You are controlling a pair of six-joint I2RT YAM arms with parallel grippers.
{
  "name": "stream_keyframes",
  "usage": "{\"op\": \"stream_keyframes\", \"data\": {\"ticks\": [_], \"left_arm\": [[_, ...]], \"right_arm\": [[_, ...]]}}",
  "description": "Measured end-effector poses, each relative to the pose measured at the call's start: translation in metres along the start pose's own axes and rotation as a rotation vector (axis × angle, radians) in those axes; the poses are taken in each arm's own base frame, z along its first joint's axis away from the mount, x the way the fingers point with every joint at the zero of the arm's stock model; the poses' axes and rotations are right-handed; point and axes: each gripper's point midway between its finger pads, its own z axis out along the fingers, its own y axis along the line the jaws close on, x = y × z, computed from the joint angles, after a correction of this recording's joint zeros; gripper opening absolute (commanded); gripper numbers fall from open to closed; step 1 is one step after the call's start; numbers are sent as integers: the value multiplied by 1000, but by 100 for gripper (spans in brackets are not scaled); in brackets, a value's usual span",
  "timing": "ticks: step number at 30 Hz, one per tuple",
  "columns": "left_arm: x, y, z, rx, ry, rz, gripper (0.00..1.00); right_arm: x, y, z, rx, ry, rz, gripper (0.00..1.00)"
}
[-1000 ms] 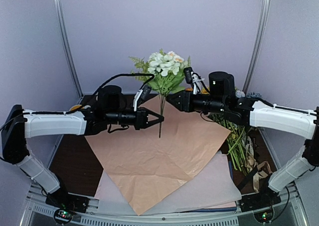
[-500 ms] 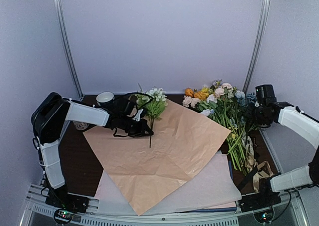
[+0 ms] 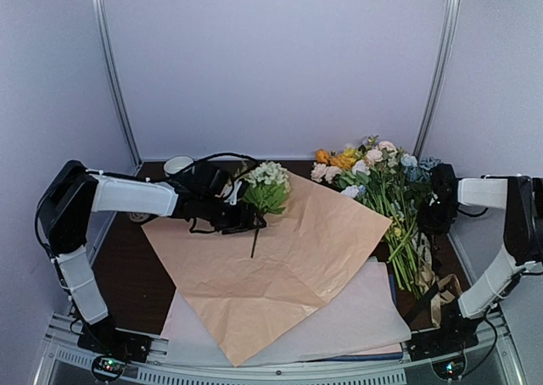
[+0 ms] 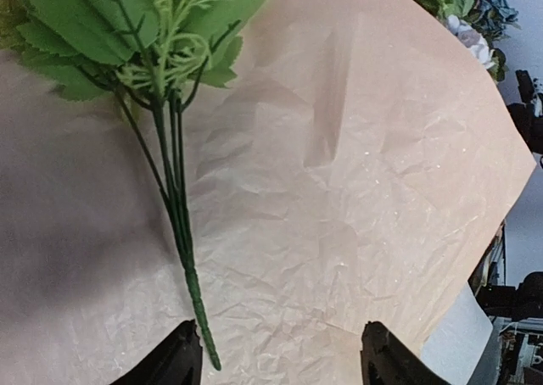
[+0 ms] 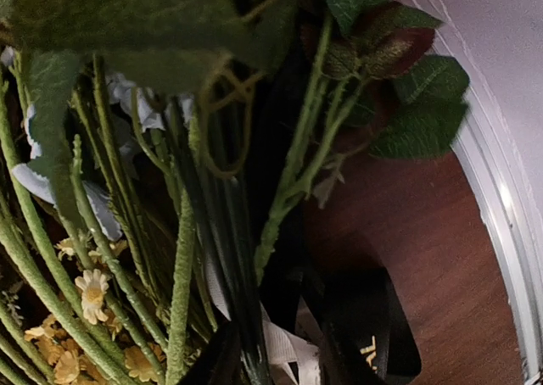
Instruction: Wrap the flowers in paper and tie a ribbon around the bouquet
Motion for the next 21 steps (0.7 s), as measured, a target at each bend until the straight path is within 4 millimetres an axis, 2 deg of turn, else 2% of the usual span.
{"op": "stream_keyframes", "data": {"ticks": [5,11,15,19,20,21], "left_arm": [[-3,-28,-26,10,-48,63,69],[-11,-37,-51,-8,-99,132,70],[-8,-33,-52,-25,-91,153,70],[-3,-27,-51,-46,-75,159,70],[-3,-27,-51,-47,-75,162,70],[-3,-27,-51,-48,-76,165,70]], "right_arm": [[-7,8,3,-24,10,-23,0],[-14,10,-1,-21,-2,-78,0],[-26,6,-9,12,-34,-105,0],[-36,3,-24,24,-82,-122,0],[-39,3,-30,21,-100,-124,6],[-42,3,-36,19,-118,-122,21]]}}
